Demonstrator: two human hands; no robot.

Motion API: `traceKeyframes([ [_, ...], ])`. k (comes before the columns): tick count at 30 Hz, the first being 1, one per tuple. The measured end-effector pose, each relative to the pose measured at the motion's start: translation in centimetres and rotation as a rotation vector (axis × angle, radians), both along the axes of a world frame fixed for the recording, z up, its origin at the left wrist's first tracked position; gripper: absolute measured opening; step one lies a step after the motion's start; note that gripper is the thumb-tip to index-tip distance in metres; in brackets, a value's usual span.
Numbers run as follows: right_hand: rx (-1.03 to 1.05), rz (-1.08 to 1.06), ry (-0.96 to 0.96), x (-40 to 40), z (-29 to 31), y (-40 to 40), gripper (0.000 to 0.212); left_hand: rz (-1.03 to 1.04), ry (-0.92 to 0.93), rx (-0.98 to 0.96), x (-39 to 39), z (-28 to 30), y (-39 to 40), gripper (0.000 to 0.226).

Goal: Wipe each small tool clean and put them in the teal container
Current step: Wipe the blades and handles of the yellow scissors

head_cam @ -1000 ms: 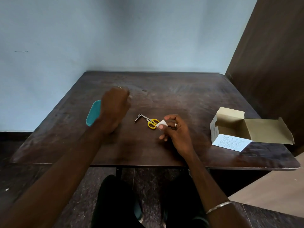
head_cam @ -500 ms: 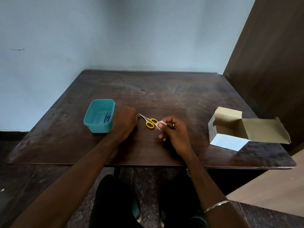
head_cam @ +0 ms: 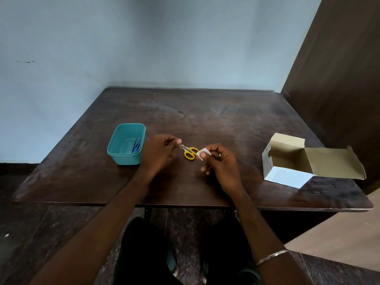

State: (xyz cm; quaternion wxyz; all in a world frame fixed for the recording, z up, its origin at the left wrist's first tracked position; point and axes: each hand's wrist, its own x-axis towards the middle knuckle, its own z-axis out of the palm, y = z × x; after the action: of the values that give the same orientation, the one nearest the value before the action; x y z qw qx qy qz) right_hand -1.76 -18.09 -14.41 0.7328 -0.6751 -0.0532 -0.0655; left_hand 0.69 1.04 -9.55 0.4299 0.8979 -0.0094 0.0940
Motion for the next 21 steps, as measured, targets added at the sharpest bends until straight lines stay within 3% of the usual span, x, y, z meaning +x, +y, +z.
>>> traceKeyframes([
  [5, -0.032, -0.001, -0.013, -0.1, 0.1, 0.0, 0.009, 0.038, 0.110, -0.452, -0.8, -1.9, -0.2, 0.014],
  [10, -0.073, 0.017, -0.017, -0.3, 0.4, 0.1, 0.007, 0.010, 0.144, -0.749, -2.1, -3.1, -0.8, 0.038],
  [14, -0.093, 0.054, -0.015, -0.1, 0.0, 0.2, 0.008, -0.029, 0.165, -0.846, -2.5, -3.4, -1.0, 0.034],
  [21, -0.108, 0.102, -0.037, 0.0, -0.1, 0.2, 0.002, -0.209, 0.204, -0.839, -2.9, -3.8, -1.5, 0.036],
])
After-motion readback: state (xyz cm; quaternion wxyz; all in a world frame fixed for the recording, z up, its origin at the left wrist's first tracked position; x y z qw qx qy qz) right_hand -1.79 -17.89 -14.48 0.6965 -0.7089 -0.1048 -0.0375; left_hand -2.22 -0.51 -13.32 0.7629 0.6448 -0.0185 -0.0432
